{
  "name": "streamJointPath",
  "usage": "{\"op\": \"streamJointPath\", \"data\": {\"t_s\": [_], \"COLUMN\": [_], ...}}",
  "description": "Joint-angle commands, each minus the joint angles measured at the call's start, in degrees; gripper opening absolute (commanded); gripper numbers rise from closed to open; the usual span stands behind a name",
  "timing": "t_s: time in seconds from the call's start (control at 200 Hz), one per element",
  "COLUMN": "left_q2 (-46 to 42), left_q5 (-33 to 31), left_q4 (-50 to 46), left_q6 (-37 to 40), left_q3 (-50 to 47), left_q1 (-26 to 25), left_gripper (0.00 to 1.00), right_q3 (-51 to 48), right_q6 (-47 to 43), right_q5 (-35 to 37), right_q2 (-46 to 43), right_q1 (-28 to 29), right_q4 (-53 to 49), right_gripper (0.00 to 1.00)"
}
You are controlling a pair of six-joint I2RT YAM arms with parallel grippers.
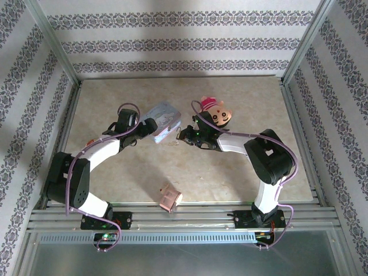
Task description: Unlock a padlock with a key
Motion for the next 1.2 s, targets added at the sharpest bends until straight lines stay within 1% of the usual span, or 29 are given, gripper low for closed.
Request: {"op": "streamJointPath", "data": {"t_s": [0.0, 0.035, 0.18, 0.205, 0.25, 0.28, 0.38, 0.415, 0.455, 0.58, 0.605, 0.65, 0.66, 0.705, 0.73, 0.884, 0.919, 0.999, 1.194], "left_q2": [2.23, 2.9, 5.76, 6.06, 6.67, 7.11, 8.69, 9.3, 10.03, 12.16, 12.64, 13.38, 13.6, 14.3, 14.64, 16.76, 17.34, 19.13, 24.47], "left_q5": [2.52, 2.96, 4.53, 4.72, 5.05, 5.38, 6.32, 6.71, 7.2, 8.13, 8.53, 9.31, 9.49, 10.02, 10.22, 12.09, 12.35, 13.42, 17.49], "left_q4": [2.54, 2.79, 2.36, 2.51, 2.78, 2.98, 3.09, 3.02, 2.97, 2.81, 2.88, 3.06, 3.1, 3.32, 3.4, 4.5, 4.62, 4.77, 5.64], "left_q6": [0.13, 0.46, 1.34, 1.48, 1.69, 1.87, 2.46, 2.77, 3.07, 4.05, 4.2, 4.42, 4.49, 4.75, 4.94, 5.89, 6.13, 6.57, 6.62], "left_q3": [1.61, 2.09, 4.5, 4.79, 5.33, 5.67, 7.26, 7.82, 8.53, 10.41, 10.88, 11.56, 11.72, 12.56, 13.03, 16.06, 16.83, 18.92, 24.31], "left_q1": [1.54, 1.72, 2.53, 2.7, 2.95, 3.1, 3.65, 3.87, 4.02, 4.83, 4.96, 5.28, 5.39, 5.61, 5.82, 6.65, 6.79, 7.1, 8.23], "left_gripper": [0.87, 0.84, 0.81, 0.78, 0.76, 0.73, 0.71, 0.68, 0.68, 0.66, 0.63, 0.61, 0.58, 0.57, 0.54, 0.52, 0.5, 0.49, 0.47], "right_q3": [-1.15, -1.32, -2.04, -2.13, -2.29, -2.48, -3.22, -3.59, -3.87, -4.66, -4.75, -4.86, -4.86, -4.95, -5.03, -5.3, -5.34, -5.36, -5.41], "right_q6": [-2.86, -3.14, -4.25, -4.55, -4.94, -5.18, -6.01, -6.18, -6.43, -7.18, -7.39, -7.79, -7.81, -8.22, -8.37, -8.83, -8.88, -8.96, -9.27], "right_q5": [-0.49, -0.48, -1.37, -1.76, -2.42, -2.62, -2.64, -2.73, -2.98, -5.25, -5.76, -6.51, -6.58, -7.01, -7.16, -7.64, -7.74, -7.91, -8.09], "right_q2": [-3.07, -3.36, -4.44, -4.59, -4.83, -5.04, -6.13, -6.52, -6.93, -7.42, -7.35, -7.28, -7.28, -7.21, -7.18, -7.12, -7.1, -7.21, -7.6], "right_q1": [0.23, 0.31, 0.31, 0.31, 0.29, 0.31, 0.24, 0.23, 0.07, -0.45, -0.5, -0.56, -0.56, -0.56, -0.57, -0.56, -0.56, -0.48, -0.5], "right_q4": [-2.09, -2.64, -3.97, -4.17, -4.7, -5.2, -6.8, -7.27, -7.72, -8.29, -8.36, -8.6, -8.68, -9.1, -9.43, -10.55, -10.72, -10.99, -11.95], "right_gripper": [0.0, 0.0, 0.0, 0.0, 0.0, 0.0, 0.0, 0.0, 0.0, 0.0, 0.0, 0.0, 0.0, 0.0, 0.0, 0.0, 0.0, 0.0, 0.0]}}
